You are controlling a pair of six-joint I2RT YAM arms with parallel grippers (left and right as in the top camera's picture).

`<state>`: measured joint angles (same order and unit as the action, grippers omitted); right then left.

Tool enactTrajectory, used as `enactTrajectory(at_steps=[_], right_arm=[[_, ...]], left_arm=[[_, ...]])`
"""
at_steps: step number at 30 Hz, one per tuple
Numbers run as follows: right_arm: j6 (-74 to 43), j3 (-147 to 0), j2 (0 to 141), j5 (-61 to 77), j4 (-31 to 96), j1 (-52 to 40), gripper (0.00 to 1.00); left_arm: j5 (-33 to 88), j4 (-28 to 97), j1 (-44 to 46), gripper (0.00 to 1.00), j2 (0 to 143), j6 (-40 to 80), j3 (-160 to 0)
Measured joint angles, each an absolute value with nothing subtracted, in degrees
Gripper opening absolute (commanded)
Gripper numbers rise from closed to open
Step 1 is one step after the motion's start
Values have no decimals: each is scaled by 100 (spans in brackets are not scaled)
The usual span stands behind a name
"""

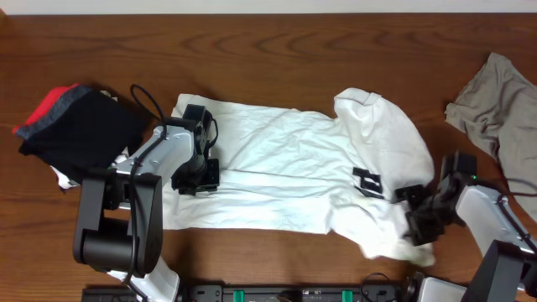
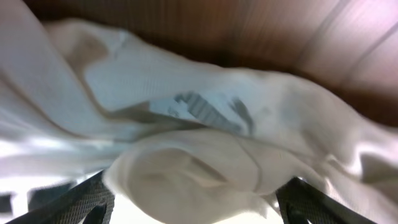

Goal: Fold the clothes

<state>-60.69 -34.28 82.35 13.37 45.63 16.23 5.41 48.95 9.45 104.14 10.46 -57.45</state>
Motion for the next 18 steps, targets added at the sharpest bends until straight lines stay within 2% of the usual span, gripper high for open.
enactTrajectory(at_steps=[8, 10, 18], right_arm=[[-5122, -3723, 8394, -1208, 3876, 1627, 92], [-4873, -3741, 8401, -1531, 3806, 1625, 96], [-4130, -3747, 8401, -2106, 3518, 1627, 98]], left_arm=[[541, 4897, 945, 41, 10414, 1048, -5745], [541, 4895, 945, 41, 10412, 1048, -5745], [541, 4897, 945, 41, 10414, 1048, -5747]])
